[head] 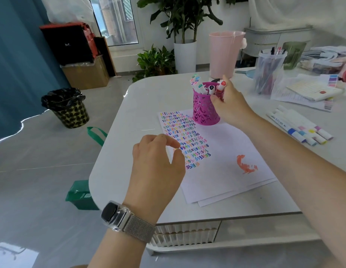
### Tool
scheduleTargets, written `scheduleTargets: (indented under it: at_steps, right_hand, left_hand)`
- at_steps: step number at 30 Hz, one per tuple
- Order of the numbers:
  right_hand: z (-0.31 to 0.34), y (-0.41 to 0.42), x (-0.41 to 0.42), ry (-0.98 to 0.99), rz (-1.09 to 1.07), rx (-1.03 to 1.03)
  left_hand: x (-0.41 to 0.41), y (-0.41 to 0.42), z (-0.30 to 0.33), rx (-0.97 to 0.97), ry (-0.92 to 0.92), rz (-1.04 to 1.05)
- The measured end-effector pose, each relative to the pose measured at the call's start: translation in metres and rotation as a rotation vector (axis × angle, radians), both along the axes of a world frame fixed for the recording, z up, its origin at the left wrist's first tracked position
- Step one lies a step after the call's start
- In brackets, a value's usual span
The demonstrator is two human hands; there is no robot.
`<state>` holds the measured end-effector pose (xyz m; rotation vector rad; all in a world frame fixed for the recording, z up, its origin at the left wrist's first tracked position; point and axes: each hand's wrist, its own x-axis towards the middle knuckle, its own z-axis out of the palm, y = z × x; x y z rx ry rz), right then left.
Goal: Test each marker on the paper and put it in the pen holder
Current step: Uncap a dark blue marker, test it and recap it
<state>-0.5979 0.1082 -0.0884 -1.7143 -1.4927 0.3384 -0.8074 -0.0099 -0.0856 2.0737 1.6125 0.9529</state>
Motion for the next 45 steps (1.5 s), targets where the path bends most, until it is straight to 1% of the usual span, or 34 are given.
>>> scheduleTargets:
  at_steps: [3,9,12,16,18,20,24,27,29,31,33,34,37,38,39,40,43,45]
  right_hand:
    - [0.002,-0.011,0.007,-0.052,0.022,-0.024]
    - [0.019,-0.046,0.043,-0.158,-0.108,0.011]
    - [0.01,-0.07,0.073,-0.226,-0.186,-0.127]
    - [-0.007,-0.087,0.111,-0.374,-0.366,-0.444]
    - [-0.011,-0.087,0.12,-0.393,-0.389,-0.554]
    - [-0.015,-0.087,0.121,-0.429,-0.364,-0.596]
    - [-0.025,-0.081,0.114,-0.481,-0.354,-0.574]
    - [-0.024,-0.079,0.102,-0.503,-0.343,-0.669]
    - [-0.019,-0.08,0.088,-0.538,-0.332,-0.687]
    - [-0.012,-0.083,0.076,-0.473,-0.32,-0.63]
    - [-0.003,-0.09,0.063,-0.337,-0.285,-0.534]
    - [0.002,-0.093,0.056,-0.212,-0.236,-0.488]
    - [0.018,-0.109,0.022,0.329,0.002,-0.402]
    - [0.021,-0.115,0.011,0.462,0.074,-0.399]
    - [0.023,-0.121,0.0,0.549,0.127,-0.393]
    - [0.024,-0.126,-0.01,0.588,0.161,-0.384]
    - [0.023,-0.14,-0.033,0.571,0.196,-0.353]
    - [0.022,-0.145,-0.042,0.603,0.204,-0.313]
  left_hand:
    - [-0.001,-0.002,0.002,0.015,-0.027,-0.002]
    - [0.0,-0.002,0.001,0.023,-0.033,-0.027]
    - [0.002,-0.002,0.001,0.046,-0.036,-0.049]
    - [0.006,-0.003,-0.001,0.043,-0.004,-0.069]
    - [0.008,-0.004,-0.002,0.049,0.01,-0.071]
    - [0.009,-0.004,-0.004,0.054,0.029,-0.072]
    - [0.009,-0.004,-0.005,0.069,0.058,-0.07]
    - [0.008,-0.003,-0.006,0.067,0.068,-0.072]
    - [0.008,-0.002,-0.006,0.065,0.075,-0.075]
    - [0.008,-0.002,-0.006,0.065,0.077,-0.076]
    - [0.007,-0.002,-0.006,0.074,0.047,-0.086]
    - [0.007,-0.001,-0.006,0.079,0.023,-0.1]
    - [0.009,-0.003,-0.006,0.043,-0.064,-0.171]
    - [0.011,-0.003,-0.005,0.015,-0.072,-0.194]
    - [0.012,-0.004,-0.005,-0.019,-0.067,-0.214]
    - [0.013,-0.005,-0.005,-0.062,-0.057,-0.231]
    - [0.015,-0.008,-0.005,-0.194,-0.06,-0.299]
    - [0.015,-0.008,-0.004,-0.18,-0.055,-0.348]
